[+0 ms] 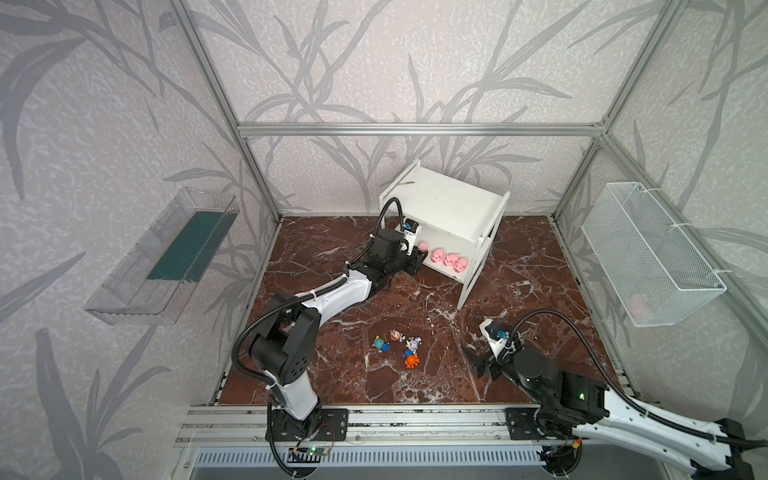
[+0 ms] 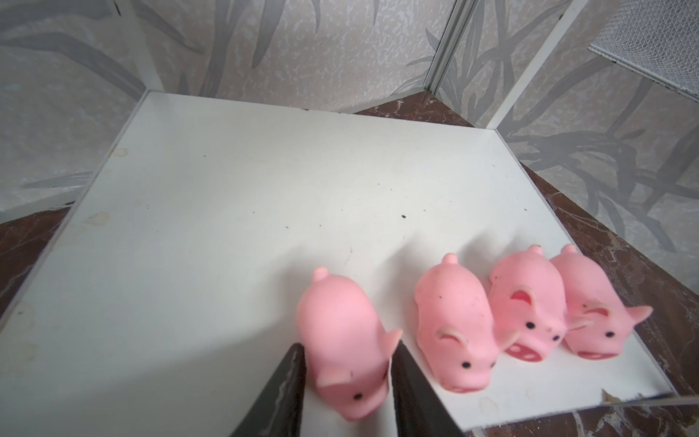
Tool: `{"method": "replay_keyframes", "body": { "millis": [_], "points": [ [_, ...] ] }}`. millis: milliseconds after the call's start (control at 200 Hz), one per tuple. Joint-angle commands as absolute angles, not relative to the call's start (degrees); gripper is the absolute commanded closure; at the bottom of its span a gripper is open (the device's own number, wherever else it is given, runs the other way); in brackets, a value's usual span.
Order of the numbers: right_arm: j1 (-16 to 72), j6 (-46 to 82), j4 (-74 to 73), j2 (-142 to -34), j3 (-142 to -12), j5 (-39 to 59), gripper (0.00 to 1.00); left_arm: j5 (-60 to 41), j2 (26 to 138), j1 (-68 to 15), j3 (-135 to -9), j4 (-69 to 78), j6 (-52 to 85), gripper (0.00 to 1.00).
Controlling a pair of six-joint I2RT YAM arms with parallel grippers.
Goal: Place and organize the plastic toys onto the shelf
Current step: 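Withdraw the left gripper from the shelf while the right gripper moves toward the figurines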
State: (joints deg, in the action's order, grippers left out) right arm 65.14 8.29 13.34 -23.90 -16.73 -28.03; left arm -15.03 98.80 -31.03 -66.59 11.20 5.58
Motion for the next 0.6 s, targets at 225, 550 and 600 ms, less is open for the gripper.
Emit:
{"method": "replay_keyframes", "body": {
  "millis": [225,550,600],
  "points": [
    [65.09,7.93,12.15,-23.48,-16.17,-28.48,0.03,-12.19,94.23,-31.04,-64.59,10.38,4.14,0.33],
    [65.06,7.64,12.12,-24.61,-16.52,-27.41,0.02,-8.57,82.37,-31.07,-55.55,7.79,4.41,0.12],
    [65.09,7.4,12.04,-25.4,-16.83,-26.74,0.02,-8.23,80.51,-31.13,-53.78,6.76,4.93,0.04]
  ]
}}
